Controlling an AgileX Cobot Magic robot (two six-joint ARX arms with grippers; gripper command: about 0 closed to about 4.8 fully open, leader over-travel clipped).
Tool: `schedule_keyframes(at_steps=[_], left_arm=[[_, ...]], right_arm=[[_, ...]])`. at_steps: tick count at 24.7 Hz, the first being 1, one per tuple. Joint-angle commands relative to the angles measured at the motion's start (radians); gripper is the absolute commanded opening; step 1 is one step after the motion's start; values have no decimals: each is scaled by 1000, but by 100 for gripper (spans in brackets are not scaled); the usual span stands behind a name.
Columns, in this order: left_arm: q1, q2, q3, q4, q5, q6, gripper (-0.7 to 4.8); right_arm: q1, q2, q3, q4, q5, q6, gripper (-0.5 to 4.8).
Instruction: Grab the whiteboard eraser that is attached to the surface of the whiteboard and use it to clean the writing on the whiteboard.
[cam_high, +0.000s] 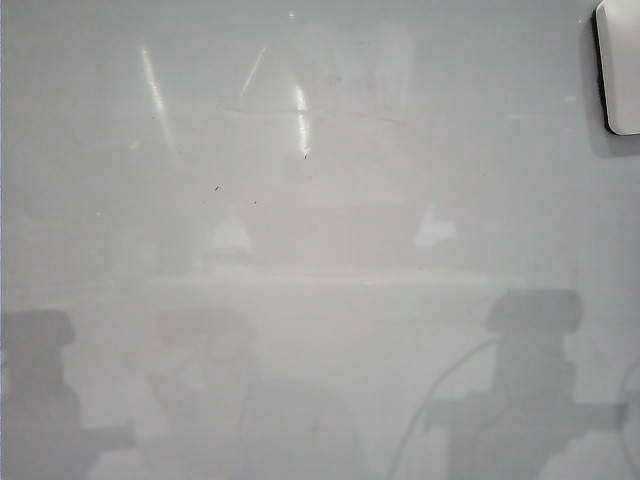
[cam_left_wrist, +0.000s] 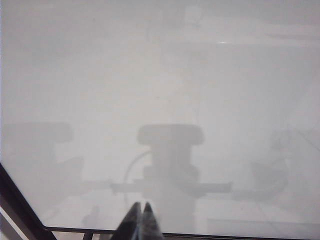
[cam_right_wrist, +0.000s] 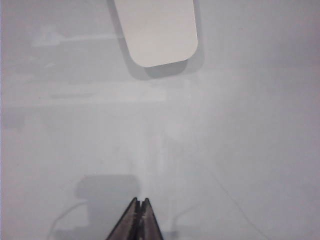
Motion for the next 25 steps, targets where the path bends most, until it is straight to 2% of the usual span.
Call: schedule_keyframes(at_steps=[1,12,13,14,18,22,25], left_arm=[[-2,0,1,-9,3,3,-5],[-5,0,1,-1,3,6,-5],[-5,0,1,2,6,-19,-5],[-8,0,1,24,7,-66,-5],[-11,0,1,152,35,-82,-5],[-21,0,1,137,45,-22,-5],[-21,0,1,148,45,-11,-5]], right_arm=[[1,-2,-3,10,-2,-2,0],[1,0,-3,10,-2,-2,0],[1,0,-3,10,-2,-2,-1],[1,-1,-3,10,-2,-2,0],[1,0,-3,10,-2,-2,-1],[1,0,-3,10,-2,-2,-1],[1,0,-3,10,-2,-2,0]])
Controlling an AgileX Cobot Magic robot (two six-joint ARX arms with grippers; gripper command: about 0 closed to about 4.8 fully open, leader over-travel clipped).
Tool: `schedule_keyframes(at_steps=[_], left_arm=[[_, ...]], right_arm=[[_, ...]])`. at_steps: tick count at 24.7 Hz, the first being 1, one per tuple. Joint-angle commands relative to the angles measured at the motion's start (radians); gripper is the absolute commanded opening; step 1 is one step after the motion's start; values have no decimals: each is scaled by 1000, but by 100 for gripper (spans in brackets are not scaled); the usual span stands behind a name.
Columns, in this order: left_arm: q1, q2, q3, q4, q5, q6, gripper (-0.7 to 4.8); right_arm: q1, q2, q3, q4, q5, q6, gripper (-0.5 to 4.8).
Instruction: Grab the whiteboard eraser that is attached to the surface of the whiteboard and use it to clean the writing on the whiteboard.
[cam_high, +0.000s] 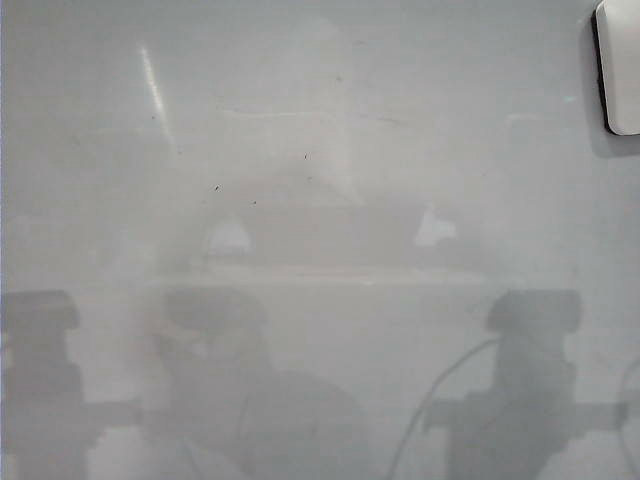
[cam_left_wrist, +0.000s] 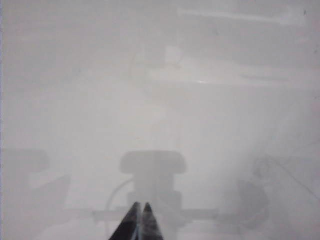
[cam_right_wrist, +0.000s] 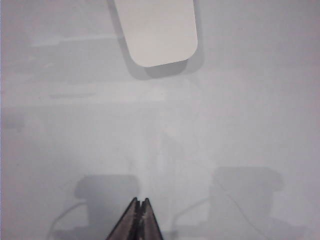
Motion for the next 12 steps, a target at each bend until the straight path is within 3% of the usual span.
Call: schedule_keyframes(at_steps=[1,12], left_arm=[[-2,1,3,13,4,35,-5],[-1,1,3,-2,4,34,-5]], right_arm=[[1,-1,-3,10,-1,-2,0],[2,-1,-3,10,-1,-2,-1]])
